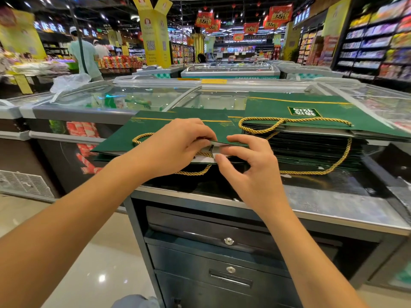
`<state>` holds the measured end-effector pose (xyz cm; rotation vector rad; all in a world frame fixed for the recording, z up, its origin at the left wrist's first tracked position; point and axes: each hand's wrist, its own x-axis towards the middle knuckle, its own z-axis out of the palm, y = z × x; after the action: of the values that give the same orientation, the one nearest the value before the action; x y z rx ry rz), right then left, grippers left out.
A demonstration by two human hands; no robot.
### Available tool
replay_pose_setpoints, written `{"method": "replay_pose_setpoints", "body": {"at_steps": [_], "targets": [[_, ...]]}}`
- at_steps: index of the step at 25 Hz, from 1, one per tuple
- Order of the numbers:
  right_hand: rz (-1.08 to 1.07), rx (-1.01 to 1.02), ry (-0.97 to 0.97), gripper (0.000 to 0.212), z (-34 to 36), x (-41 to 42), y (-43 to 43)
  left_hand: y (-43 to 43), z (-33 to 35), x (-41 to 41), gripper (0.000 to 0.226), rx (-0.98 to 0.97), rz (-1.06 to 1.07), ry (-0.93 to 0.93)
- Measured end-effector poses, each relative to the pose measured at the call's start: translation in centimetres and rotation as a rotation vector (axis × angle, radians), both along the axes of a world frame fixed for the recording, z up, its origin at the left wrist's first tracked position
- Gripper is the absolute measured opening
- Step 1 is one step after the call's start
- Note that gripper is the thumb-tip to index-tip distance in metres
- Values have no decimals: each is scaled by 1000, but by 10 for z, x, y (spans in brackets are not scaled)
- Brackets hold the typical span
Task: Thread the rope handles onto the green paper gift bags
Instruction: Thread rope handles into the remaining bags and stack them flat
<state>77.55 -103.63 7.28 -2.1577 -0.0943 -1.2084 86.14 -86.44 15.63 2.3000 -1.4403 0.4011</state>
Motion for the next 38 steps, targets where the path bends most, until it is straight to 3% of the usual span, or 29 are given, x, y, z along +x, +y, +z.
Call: {"method": "replay_pose_setpoints", "body": {"at_steps": [3, 9, 15, 19, 22, 23, 26, 29, 32, 35, 38], "targets": [[-69, 78, 74, 36, 5, 5, 7, -8, -3, -2, 24, -6, 23, 9], [-144, 231, 147, 9, 5, 15, 22, -8, -1, -2, 26, 4, 41, 70], [132, 343, 193, 13, 6, 1, 10, -5, 3, 0, 27, 29, 37, 75], [333, 222, 340, 18, 11, -16, -6, 7, 3, 2, 27, 22, 54, 156], [402, 164, 426, 9, 14, -22, -14, 12, 0, 2, 26, 11, 35, 189], [402, 189, 409, 4, 14, -22, -14, 13, 0, 3, 26, 2, 29, 204], [356, 345, 245, 24, 16, -20, -12, 23, 6, 7, 27, -24, 53, 257], [226, 291, 150, 21, 24, -5, -13, 41, 19, 23, 31, 75, 222, 220], [154, 181, 241, 20, 23, 10, -10, 52, 23, 36, 26, 221, 284, 245], [134, 177, 283, 20, 12, 14, -9, 52, 19, 43, 8, 177, 232, 216], [153, 192, 304, 17, 11, 15, -11, 52, 21, 47, 8, 56, 213, 234]]}}
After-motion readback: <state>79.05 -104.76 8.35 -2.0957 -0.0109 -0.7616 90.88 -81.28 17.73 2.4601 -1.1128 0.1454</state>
